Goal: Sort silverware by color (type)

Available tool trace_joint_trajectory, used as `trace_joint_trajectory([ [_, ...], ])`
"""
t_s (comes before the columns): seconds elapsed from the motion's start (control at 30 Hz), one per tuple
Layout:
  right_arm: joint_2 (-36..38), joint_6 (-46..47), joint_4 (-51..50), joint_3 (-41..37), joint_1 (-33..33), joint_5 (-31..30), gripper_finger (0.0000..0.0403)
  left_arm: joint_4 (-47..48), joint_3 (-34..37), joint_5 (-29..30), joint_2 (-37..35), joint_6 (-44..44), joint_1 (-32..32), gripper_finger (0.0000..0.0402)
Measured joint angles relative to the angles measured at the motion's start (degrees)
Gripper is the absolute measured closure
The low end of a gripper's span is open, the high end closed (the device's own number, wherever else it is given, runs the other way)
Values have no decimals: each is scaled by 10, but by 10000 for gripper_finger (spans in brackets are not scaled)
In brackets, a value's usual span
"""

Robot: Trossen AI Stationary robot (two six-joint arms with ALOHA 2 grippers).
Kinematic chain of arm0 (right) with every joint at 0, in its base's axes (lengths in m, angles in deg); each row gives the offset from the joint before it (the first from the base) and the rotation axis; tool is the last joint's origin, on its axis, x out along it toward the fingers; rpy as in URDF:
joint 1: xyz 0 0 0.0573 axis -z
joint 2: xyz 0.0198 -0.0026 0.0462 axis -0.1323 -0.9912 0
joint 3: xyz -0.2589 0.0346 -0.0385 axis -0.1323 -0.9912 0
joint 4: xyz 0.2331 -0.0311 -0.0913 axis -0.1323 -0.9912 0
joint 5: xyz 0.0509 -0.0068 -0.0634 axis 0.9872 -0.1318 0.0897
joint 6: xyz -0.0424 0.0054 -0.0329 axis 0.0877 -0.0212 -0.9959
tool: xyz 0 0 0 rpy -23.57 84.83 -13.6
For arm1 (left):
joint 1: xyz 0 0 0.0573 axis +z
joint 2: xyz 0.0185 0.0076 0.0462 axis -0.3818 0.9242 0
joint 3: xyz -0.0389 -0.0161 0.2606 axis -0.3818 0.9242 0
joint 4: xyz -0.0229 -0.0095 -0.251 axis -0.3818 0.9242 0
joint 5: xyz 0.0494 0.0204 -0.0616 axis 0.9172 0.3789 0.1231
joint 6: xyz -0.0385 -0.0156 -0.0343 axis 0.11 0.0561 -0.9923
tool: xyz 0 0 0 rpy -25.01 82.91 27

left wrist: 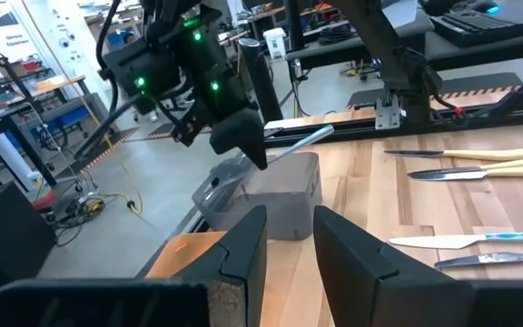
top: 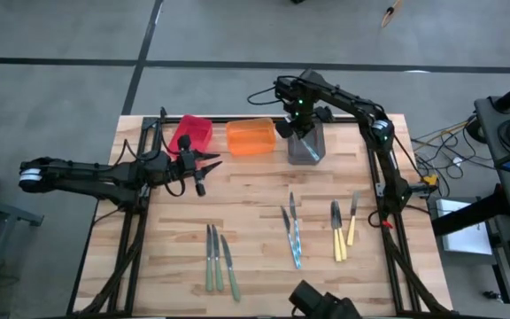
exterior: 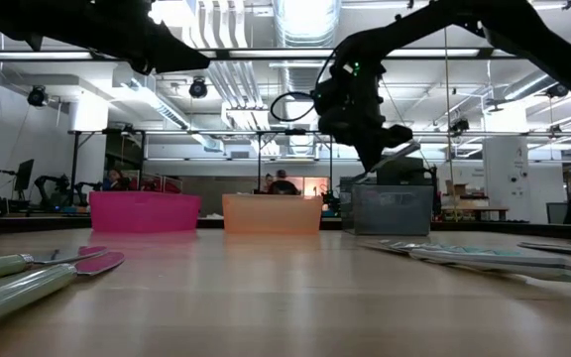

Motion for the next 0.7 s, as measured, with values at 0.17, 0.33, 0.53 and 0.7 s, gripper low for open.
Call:
trace_joint_trajectory([
  [0.17,-1,0,0,-3,7,-7,390,0,0,0,0,0,0,326],
  [0.33,0,1,-1,-10,12,-39,390,0,0,0,0,0,0,326],
  [0.53,0,0,-1,-29,11,-72,390,0,0,0,0,0,0,326],
  [0.7,0,-6,-1,-48,11,-82,390,0,0,0,0,0,0,326],
])
